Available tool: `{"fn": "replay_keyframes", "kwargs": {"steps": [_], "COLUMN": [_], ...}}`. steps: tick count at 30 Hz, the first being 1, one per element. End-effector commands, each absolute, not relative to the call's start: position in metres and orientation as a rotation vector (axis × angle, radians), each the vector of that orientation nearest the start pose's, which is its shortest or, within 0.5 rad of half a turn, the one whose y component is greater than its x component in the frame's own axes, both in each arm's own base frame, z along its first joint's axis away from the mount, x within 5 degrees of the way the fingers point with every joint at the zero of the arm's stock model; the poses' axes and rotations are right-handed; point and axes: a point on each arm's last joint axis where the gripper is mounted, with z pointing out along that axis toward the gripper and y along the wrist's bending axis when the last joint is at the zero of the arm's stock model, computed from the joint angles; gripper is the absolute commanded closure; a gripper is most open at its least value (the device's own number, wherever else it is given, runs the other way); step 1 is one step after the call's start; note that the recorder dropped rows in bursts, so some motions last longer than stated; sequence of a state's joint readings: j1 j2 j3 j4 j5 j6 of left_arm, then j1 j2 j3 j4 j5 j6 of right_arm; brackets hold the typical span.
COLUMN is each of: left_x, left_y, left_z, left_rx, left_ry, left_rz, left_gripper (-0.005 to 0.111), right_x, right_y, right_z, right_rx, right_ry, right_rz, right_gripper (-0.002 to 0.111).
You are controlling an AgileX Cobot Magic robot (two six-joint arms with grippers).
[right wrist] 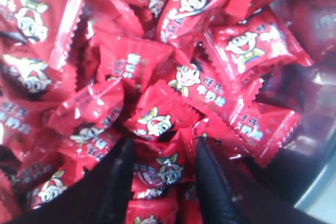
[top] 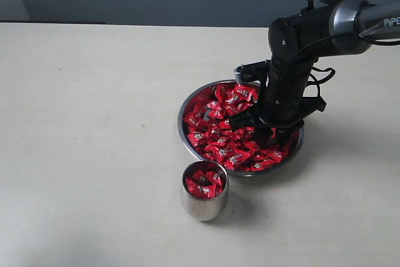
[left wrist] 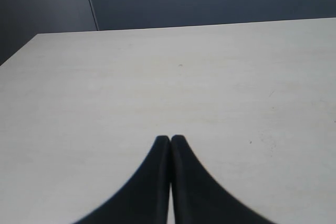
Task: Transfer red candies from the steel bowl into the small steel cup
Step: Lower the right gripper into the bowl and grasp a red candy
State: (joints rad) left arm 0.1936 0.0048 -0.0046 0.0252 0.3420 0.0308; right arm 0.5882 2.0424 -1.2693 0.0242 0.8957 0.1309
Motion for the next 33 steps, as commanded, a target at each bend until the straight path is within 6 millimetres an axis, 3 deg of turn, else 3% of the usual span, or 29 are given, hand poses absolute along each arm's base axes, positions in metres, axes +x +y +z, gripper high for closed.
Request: {"fn": "replay_keyframes", "kwargs": {"steps": [1, 4, 9, 17, 33], "left_x": [0.053, 0.053, 0.053, 0.053, 0.053], "left_y": [0.011, 0.011, 0.011, 0.011, 0.011], "left_z": [0.183, 0.183, 0.183, 0.183, 0.183], "left_rx": [-0.126, -0.126, -0.126, -0.126, -0.126], "left_ry": [1.817, 1.817, 1.817, 1.817, 1.817], "left_rz": [0.179, 0.179, 0.179, 0.179, 0.179], "left_gripper": [0.106, 0.106, 0.106, 0.106, 0.106], "right_x": [0.306, 0.305, 0.306, 0.306, 0.304], "right_y": [0.203, 0.203, 0.203, 0.203, 0.201], "right_z": [0.113, 0.113, 0.113, 0.120, 0.180], "right_rx": [-0.697, -0.697, -0.700, -0.726, -0.702], "right_ry": [3.120, 3.122, 3.121, 3.094, 2.922], "right_rz": [0.007, 0.006, 0.003, 0.013, 0.085], "right_gripper": [0.069, 0.074, 0.107, 0.109, 0.109]}}
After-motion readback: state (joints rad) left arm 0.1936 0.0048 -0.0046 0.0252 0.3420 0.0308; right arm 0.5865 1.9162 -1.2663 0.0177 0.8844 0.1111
